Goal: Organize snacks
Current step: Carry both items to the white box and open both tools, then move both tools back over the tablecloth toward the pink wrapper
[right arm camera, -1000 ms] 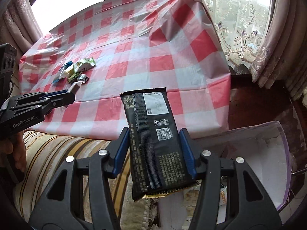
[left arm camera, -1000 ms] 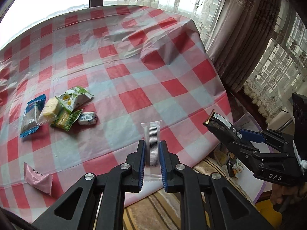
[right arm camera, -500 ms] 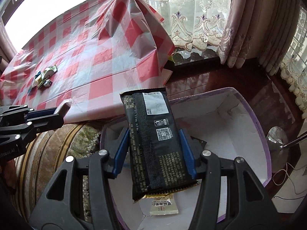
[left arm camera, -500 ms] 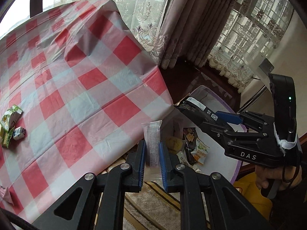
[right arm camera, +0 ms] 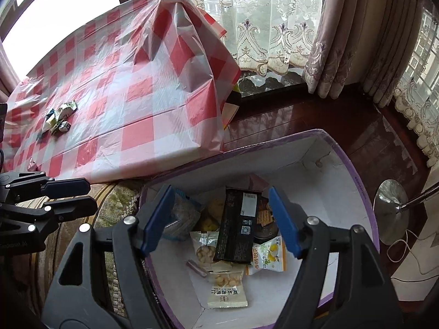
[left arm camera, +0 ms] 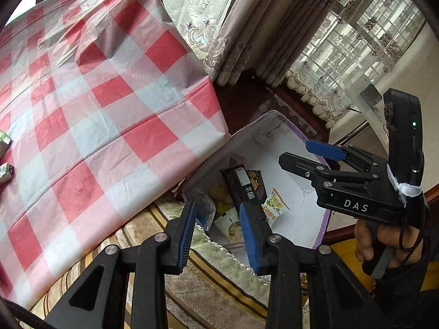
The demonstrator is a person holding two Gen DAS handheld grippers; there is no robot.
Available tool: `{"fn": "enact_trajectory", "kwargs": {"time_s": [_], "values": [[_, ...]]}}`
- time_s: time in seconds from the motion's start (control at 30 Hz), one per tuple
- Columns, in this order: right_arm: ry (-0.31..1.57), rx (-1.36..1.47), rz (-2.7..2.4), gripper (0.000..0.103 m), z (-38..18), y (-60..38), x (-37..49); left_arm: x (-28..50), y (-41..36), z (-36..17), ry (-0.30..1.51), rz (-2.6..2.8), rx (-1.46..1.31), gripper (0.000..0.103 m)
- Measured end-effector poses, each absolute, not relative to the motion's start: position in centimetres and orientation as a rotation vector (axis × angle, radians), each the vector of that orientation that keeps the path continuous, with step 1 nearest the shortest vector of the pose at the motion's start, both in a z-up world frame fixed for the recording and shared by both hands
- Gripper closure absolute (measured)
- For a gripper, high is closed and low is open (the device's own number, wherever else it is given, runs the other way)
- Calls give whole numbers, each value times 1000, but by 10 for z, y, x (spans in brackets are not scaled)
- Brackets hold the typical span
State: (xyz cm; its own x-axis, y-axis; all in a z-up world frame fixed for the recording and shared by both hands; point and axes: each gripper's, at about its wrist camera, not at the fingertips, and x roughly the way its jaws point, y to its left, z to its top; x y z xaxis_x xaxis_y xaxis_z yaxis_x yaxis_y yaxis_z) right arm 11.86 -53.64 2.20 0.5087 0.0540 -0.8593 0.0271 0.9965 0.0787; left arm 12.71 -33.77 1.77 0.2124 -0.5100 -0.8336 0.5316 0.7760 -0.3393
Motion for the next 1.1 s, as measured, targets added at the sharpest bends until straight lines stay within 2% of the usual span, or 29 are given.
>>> {"fn": "enact_trajectory", "kwargs": {"time_s": [0.37,0.83,1.1], "values": [[1044,55,95,29,23,-497,125,136,-271,14,1160,-534,-103,68],[1065,-13,280,29,13,-408,139,126,-93,4,1136,-84,-399,68],[1070,-58,375,29,11,-356,152,125,-29,-11,1125,64,-525,68]]}}
